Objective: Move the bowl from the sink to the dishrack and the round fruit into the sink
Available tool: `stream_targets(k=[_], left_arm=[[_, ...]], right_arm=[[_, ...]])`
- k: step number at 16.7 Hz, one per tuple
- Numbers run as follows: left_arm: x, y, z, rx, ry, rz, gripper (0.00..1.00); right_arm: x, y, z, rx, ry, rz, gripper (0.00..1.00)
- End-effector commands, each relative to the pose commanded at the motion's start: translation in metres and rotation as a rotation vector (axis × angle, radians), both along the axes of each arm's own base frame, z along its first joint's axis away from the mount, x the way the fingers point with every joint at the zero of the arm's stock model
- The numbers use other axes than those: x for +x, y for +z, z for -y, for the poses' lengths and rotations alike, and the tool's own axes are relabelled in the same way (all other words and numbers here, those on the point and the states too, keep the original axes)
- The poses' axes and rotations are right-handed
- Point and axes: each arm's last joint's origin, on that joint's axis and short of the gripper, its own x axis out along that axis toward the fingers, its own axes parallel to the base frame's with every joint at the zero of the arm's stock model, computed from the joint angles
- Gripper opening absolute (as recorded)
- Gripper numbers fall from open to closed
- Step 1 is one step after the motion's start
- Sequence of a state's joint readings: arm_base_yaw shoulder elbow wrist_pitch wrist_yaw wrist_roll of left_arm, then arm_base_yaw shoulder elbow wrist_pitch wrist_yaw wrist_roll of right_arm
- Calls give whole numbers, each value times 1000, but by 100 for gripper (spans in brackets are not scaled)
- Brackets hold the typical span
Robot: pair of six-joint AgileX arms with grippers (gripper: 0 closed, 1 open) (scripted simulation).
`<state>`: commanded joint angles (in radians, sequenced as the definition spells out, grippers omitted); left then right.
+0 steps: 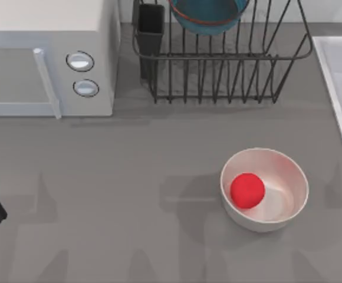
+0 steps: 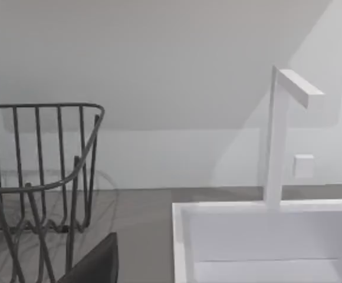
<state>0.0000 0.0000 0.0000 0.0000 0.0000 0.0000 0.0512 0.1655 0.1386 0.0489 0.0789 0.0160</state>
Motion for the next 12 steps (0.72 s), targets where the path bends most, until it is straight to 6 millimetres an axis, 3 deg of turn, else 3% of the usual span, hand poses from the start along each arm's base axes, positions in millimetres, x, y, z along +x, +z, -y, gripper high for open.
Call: stream_targets(k=[4,12], left_arm=[[0,0,0,0,0,0,100],[0,0,0,0,0,0,100]], right_arm=[[-5,-36,3,-14,25,-20,100],[-5,-39,3,-14,27,-22,100]])
